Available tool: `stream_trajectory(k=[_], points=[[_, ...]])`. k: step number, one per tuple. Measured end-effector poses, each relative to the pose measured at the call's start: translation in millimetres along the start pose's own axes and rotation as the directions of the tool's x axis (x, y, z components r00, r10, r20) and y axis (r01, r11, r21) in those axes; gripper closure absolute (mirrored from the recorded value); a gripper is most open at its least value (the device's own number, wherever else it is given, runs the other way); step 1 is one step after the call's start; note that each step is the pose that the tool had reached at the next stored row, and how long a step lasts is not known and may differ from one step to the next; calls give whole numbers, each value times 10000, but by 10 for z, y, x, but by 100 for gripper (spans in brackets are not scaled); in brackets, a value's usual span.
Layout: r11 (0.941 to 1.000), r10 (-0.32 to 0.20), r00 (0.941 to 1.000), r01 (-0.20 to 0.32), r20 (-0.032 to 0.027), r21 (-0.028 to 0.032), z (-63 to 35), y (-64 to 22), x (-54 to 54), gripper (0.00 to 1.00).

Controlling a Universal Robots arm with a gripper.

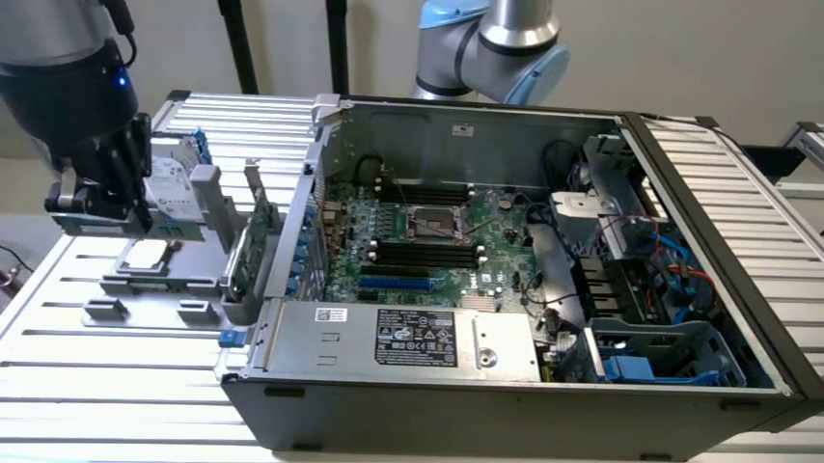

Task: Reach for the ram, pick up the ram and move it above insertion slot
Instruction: 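Pick up the ram and move it above insertion slot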

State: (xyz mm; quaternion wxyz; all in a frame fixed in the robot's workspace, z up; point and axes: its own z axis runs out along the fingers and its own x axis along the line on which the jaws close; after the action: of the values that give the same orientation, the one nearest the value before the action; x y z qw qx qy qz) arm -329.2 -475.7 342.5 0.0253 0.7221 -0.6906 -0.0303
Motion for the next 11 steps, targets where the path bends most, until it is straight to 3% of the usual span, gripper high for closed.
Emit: stream_trajectory(k=[6,11], points=[[10000,-62,10000,62,28,-60,-285,-181,7,87],[9999,-131,9999,132,109,-88,-506,-346,13,87]])
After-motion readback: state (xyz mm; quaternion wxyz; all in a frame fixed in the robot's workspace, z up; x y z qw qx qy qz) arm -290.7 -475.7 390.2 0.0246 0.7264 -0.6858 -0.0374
